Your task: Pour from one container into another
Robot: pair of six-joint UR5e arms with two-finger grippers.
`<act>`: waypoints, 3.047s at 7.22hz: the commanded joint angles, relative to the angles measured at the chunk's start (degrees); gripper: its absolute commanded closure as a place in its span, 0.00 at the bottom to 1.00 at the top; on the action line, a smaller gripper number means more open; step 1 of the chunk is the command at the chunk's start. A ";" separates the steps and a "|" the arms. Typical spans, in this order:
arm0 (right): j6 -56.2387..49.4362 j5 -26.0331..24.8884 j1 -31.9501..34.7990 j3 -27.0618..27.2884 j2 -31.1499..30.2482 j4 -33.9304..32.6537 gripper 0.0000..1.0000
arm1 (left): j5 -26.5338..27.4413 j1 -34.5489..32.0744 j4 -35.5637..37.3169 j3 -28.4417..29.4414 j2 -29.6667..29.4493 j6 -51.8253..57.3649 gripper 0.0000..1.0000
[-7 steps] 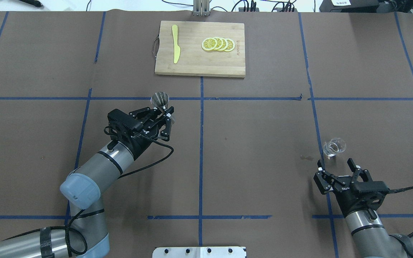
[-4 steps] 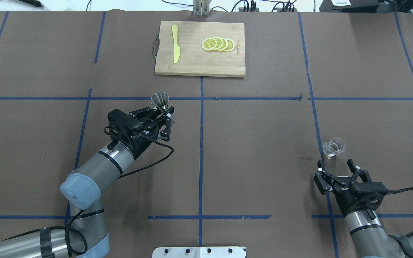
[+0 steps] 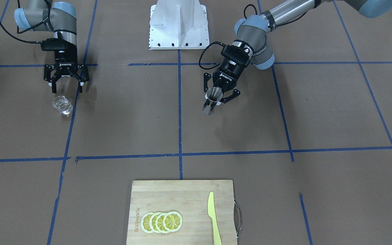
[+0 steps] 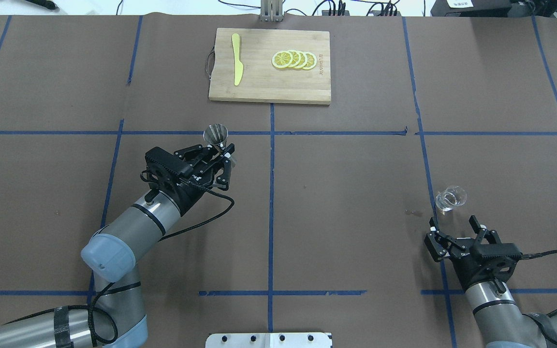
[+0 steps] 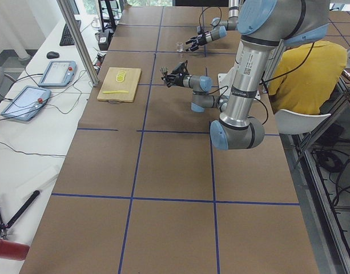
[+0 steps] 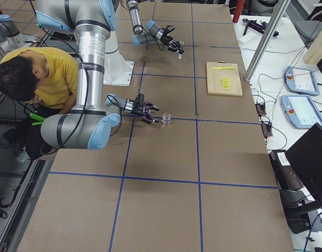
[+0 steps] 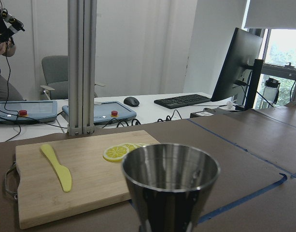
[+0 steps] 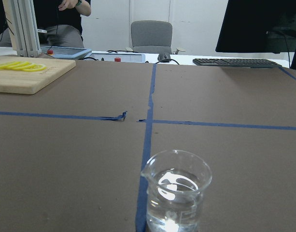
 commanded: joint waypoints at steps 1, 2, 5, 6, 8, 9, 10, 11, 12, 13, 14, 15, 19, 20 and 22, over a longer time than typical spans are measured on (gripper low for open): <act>-0.86 2.33 2.12 0.04 -0.04 0.09 0.01 | 0.00 0.02 0.02 -0.07 0.00 0.00 1.00; -0.95 2.69 2.48 -0.04 -0.04 0.09 0.01 | 0.00 0.02 0.02 -0.07 0.00 0.00 1.00; -3.58 4.09 4.32 -0.13 1.70 0.09 0.01 | 0.00 0.02 -0.07 -0.07 0.00 0.09 1.00; -4.03 4.28 4.33 -0.31 2.15 0.09 0.01 | 0.00 -0.07 -0.07 -0.16 0.00 0.09 1.00; -4.56 4.54 5.11 -0.40 2.06 0.35 0.01 | 0.00 -0.07 0.02 -0.16 0.00 0.09 1.00; -5.08 5.41 5.29 -0.31 2.15 0.44 0.01 | 0.00 -0.07 0.02 -0.25 0.00 0.09 1.00; -5.09 5.68 5.38 -0.31 2.15 0.44 0.01 | 0.00 -0.07 0.02 -0.25 0.00 0.09 1.00; -5.17 5.86 5.64 -0.40 2.15 0.44 0.01 | 0.00 -0.07 0.02 -0.25 0.00 0.09 1.00; -5.17 6.56 5.91 -0.48 2.15 0.44 0.01 | 0.00 -0.07 0.02 -0.25 0.00 0.09 1.00; -5.17 6.82 6.17 -0.75 2.15 0.44 0.01 | 0.00 -0.07 0.02 -0.25 0.00 0.09 1.00; -5.17 7.26 6.35 -0.92 2.15 0.44 0.01 | 0.00 -0.07 0.02 -0.25 0.00 0.09 1.00; -5.17 7.35 6.35 -1.10 2.33 0.44 0.01 | 0.00 -0.07 -0.07 -0.25 0.00 0.09 1.00; -10.16 8.14 7.84 -4.78 6.37 4.90 0.02 | 0.00 -0.16 -0.07 -0.33 0.00 0.18 1.00; -11.49 8.15 7.84 -6.88 6.37 8.32 0.04 | 0.00 -0.16 -0.07 -0.42 0.00 0.18 1.00; -12.81 8.15 8.28 -8.48 6.46 10.29 0.09 | 0.00 -0.07 0.02 -0.42 0.00 0.18 1.00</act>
